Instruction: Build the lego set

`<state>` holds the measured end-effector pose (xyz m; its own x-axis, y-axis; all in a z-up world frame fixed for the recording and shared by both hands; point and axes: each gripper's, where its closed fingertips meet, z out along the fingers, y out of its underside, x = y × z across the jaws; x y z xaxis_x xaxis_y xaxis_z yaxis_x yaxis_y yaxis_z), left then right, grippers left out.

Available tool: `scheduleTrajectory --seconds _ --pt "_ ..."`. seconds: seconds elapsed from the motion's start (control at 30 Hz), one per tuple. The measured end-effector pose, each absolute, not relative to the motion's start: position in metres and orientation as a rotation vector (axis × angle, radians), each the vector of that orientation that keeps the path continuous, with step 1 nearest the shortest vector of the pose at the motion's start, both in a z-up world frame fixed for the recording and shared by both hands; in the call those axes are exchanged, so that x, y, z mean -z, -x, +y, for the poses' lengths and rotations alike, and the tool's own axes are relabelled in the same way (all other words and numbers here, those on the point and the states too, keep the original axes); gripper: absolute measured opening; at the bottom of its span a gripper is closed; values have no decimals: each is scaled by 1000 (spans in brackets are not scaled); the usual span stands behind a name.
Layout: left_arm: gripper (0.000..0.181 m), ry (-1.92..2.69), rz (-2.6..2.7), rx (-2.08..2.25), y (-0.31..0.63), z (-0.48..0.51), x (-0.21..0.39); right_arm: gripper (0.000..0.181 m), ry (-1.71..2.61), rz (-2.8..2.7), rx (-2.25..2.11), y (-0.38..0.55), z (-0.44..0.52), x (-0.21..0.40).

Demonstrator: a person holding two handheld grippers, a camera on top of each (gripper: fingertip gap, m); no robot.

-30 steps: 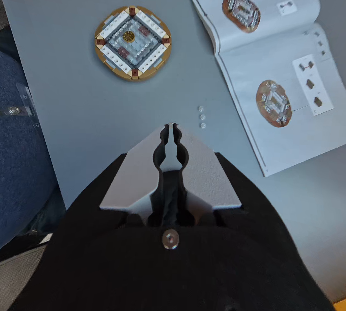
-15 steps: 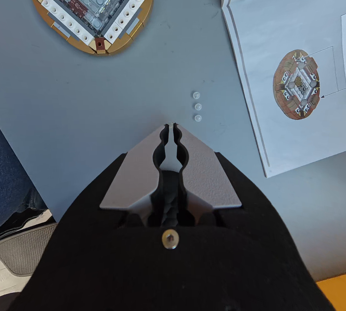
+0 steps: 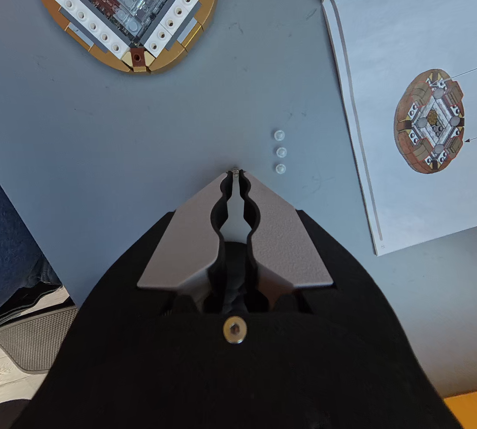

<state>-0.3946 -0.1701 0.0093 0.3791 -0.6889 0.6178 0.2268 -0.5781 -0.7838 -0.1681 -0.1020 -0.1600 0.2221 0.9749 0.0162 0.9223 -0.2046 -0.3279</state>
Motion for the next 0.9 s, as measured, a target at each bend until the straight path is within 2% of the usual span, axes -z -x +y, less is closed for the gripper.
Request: scheduleTrajectory --seconds 0.17,0.27,0.43,0.57,0.73,0.9 --pt "27 1772 405 1326 397 -170 -10 5 2214 -1788 -306 172 -103 159" --pt "28 1763 398 1329 402 -170 -12 13 2183 -1722 -402 177 -104 149" --pt "28 1752 368 1261 425 -170 -18 14 2064 -1475 -533 163 -90 109" --pt "29 1723 300 1146 463 -167 -29 16 1775 -1191 -541 143 -65 62" --pt "30 1777 213 813 532 -156 -33 17 1520 -800 -514 116 -46 18" --pt "26 1783 108 365 622 -145 -54 11 1377 -644 -426 110 -49 15"
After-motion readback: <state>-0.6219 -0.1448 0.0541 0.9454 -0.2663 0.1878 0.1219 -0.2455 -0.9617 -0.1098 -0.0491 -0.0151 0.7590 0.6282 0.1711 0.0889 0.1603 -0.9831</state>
